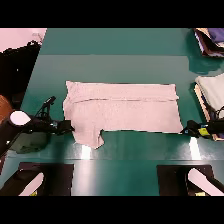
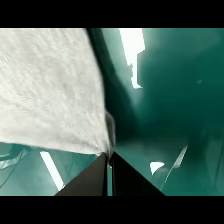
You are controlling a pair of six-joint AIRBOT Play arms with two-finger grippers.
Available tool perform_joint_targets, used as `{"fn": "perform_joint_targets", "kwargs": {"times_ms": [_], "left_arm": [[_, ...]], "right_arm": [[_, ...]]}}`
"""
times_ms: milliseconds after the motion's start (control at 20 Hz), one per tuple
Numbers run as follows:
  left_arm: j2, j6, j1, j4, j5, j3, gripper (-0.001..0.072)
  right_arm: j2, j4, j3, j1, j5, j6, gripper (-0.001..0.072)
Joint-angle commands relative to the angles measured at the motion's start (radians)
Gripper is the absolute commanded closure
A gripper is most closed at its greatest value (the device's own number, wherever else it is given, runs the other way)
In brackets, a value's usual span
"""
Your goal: Fold the shirts.
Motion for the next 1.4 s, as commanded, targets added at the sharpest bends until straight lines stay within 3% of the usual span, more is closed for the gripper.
{"fn": "perform_joint_targets", "kwargs": {"times_ms": [0, 150, 250, 500, 950, 1300, 1350], "left_arm": [[0.142, -0.057, 0.0, 0.085, -0.18, 0.013, 0.069], [0.264, -0.13, 0.0, 0.06, -0.342, 0.016, 0.069], [0.288, -0.132, 0.0, 0.056, -0.365, 0.063, 0.069], [0.135, -0.066, 0.0, 0.119, -0.191, 0.258, 0.0688], [-0.306, -0.018, 0.0, 0.122, 0.17, 0.345, 0.0687], [-0.389, -0.02, 0.0, 0.09, 0.373, 0.346, 0.0684], [-0.389, -0.022, 0.0, 0.084, 0.375, 0.346, 0.0611]], "right_arm": [[0.12, -0.09, 0.049, 0.003, 0.109, 0.001, 0.0696], [0.241, -0.135, 0.05, 0.003, 0.19, 0.018, 0.0697], [0.294, -0.139, 0.063, 0.004, 0.204, 0.06, 0.0697], [0.129, -0.033, 0.262, 0.034, 0.143, 0.066, 0.0697], [-0.416, -0.025, 0.701, 0.245, 0.063, 0.1, 0.0697], [-0.659, -0.023, 0.922, 0.313, 0.091, 0.127, 0.069], [-0.676, -0.021, 0.941, 0.315, 0.091, 0.126, 0.057]]}}
